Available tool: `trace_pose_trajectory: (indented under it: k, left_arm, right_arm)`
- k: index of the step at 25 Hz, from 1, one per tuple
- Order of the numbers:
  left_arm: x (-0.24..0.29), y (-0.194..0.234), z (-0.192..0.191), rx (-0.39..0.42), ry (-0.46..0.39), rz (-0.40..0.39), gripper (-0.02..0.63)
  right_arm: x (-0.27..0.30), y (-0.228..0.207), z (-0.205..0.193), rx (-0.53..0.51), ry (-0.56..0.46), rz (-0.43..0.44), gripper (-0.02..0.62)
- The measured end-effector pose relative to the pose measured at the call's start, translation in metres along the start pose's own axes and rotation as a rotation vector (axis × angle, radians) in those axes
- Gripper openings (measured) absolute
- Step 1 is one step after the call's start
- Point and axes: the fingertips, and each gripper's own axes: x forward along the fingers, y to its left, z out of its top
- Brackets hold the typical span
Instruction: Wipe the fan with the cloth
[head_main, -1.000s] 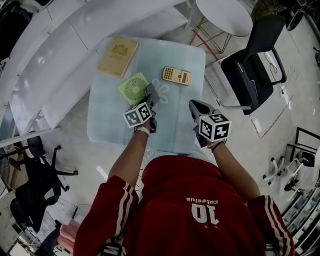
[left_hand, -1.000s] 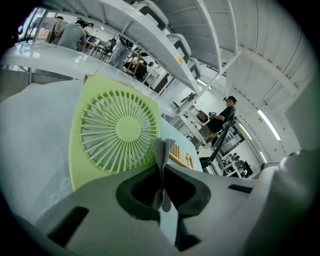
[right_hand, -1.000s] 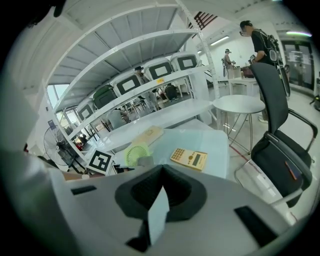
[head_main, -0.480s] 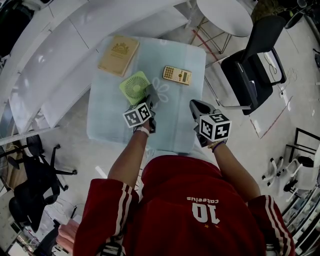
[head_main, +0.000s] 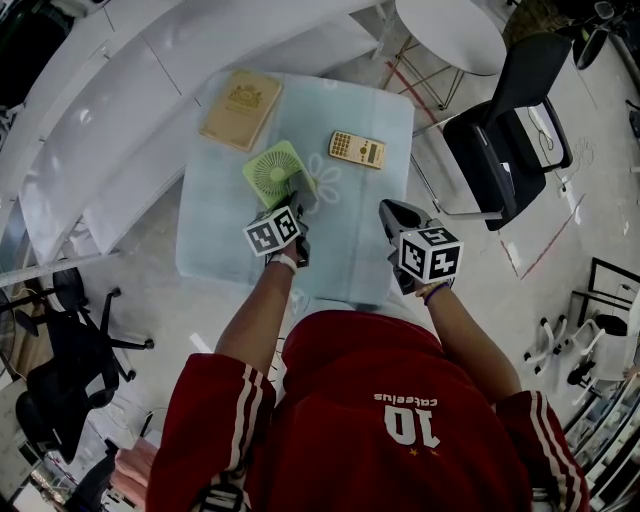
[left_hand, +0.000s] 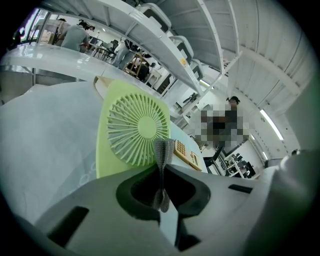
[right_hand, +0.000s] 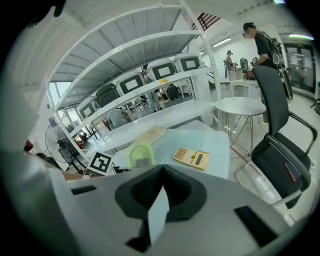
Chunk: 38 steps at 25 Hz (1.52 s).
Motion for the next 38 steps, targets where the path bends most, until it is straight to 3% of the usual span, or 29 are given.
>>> trace_pose_trajectory:
  k: [38]
  left_arm:
    - [-0.031,0.041,0.002,-0.026,-0.018,0.034,0.028]
  right_arm:
    - [0.019,0.038,-0.001,-0.018,0.015,0.028,0.005]
